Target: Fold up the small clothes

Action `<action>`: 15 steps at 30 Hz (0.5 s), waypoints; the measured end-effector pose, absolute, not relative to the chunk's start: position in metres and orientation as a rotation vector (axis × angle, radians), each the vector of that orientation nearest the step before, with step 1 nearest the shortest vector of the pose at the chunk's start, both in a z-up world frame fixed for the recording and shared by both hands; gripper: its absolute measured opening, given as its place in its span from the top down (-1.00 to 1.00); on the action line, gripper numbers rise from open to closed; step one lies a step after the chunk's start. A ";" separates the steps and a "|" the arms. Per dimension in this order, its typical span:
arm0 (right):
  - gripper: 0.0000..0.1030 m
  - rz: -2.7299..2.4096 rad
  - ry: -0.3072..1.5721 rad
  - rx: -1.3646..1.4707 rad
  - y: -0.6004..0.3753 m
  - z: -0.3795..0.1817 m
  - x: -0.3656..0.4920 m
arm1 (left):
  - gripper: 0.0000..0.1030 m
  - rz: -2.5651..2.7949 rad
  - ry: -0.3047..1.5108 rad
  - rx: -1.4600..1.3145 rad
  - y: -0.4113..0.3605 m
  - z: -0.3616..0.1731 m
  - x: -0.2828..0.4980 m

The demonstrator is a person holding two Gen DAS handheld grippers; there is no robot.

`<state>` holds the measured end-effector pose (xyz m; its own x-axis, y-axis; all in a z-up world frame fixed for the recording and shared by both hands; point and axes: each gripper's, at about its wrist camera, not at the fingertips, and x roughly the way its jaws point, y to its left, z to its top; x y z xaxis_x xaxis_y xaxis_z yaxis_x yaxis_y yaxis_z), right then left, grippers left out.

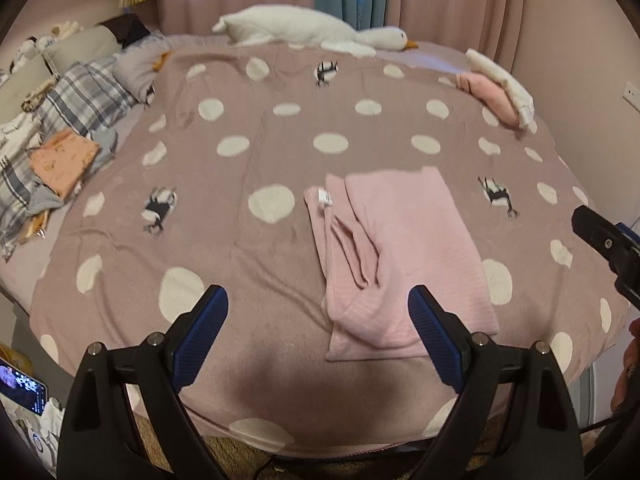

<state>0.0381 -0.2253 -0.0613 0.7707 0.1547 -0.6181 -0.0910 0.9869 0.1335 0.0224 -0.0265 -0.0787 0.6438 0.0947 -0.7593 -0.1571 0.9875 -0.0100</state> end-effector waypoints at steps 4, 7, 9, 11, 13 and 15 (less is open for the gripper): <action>-0.91 0.161 0.749 0.116 -0.222 -0.079 0.051 | -0.78 0.148 0.904 -0.123 -0.021 -0.094 0.033; -0.91 0.180 0.774 0.090 -0.215 -0.088 0.054 | -0.78 0.145 0.923 -0.132 -0.018 -0.101 0.039; -0.91 0.190 0.785 0.081 -0.212 -0.092 0.054 | -0.78 0.143 0.921 -0.127 -0.017 -0.102 0.041; -0.91 0.196 0.792 0.080 -0.210 -0.095 0.056 | -0.78 0.145 0.919 -0.117 -0.017 -0.102 0.041; -0.91 0.199 0.793 0.083 -0.210 -0.097 0.058 | -0.78 0.145 0.908 -0.105 -0.017 -0.099 0.042; -0.91 0.210 0.796 0.075 -0.207 -0.098 0.059 | -0.78 0.148 0.894 -0.098 -0.016 -0.096 0.042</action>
<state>0.0588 -0.2072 -0.0975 0.6799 0.2149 -0.7011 -0.1585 0.9766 0.1456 0.0415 -0.0161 -0.0960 0.6175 0.0873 -0.7817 -0.1687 0.9854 -0.0233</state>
